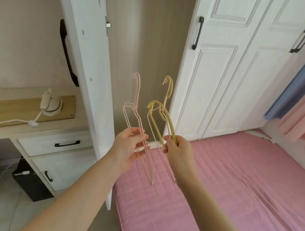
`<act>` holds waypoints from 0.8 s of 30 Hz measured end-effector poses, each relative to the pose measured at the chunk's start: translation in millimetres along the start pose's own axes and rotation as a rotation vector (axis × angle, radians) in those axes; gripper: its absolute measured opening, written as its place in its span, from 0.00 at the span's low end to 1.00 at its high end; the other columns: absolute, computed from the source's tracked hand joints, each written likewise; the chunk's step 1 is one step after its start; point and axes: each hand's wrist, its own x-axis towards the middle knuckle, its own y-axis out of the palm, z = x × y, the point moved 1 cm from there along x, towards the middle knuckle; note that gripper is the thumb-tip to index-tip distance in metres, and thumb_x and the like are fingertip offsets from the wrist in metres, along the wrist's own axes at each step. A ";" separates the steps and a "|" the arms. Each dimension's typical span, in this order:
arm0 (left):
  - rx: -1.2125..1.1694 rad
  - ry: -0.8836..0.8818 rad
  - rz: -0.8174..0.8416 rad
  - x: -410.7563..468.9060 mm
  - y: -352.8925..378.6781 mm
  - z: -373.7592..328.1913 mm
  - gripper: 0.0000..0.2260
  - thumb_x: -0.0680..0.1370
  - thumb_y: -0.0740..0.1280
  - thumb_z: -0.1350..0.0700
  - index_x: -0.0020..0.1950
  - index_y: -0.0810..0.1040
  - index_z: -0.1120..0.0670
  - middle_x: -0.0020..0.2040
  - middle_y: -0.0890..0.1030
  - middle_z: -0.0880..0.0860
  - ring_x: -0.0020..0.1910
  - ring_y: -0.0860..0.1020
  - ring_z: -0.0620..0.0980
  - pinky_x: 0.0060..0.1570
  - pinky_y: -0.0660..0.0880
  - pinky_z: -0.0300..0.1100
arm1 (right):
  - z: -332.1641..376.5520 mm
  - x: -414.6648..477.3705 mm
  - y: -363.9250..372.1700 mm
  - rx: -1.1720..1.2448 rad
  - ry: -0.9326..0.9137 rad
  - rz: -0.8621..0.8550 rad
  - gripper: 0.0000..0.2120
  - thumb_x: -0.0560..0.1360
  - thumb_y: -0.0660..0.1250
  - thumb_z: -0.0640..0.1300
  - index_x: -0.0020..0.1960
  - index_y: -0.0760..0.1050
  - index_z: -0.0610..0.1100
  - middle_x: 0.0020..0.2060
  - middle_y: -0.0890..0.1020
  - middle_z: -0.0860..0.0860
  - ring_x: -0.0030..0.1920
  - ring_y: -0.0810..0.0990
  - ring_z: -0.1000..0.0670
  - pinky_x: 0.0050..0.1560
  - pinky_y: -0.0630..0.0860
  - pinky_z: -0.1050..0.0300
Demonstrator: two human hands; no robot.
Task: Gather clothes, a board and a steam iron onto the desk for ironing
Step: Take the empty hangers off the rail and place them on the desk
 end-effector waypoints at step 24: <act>0.070 -0.235 0.056 -262.6 -200.3 136.7 0.06 0.78 0.64 0.67 0.54 0.75 0.61 0.41 0.79 0.54 0.38 0.76 0.50 0.39 0.81 0.44 | -107.4 -304.5 92.4 -0.123 0.155 -0.033 0.09 0.76 0.62 0.42 0.43 0.78 0.38 0.28 0.73 0.50 0.28 0.68 0.54 0.25 0.64 0.64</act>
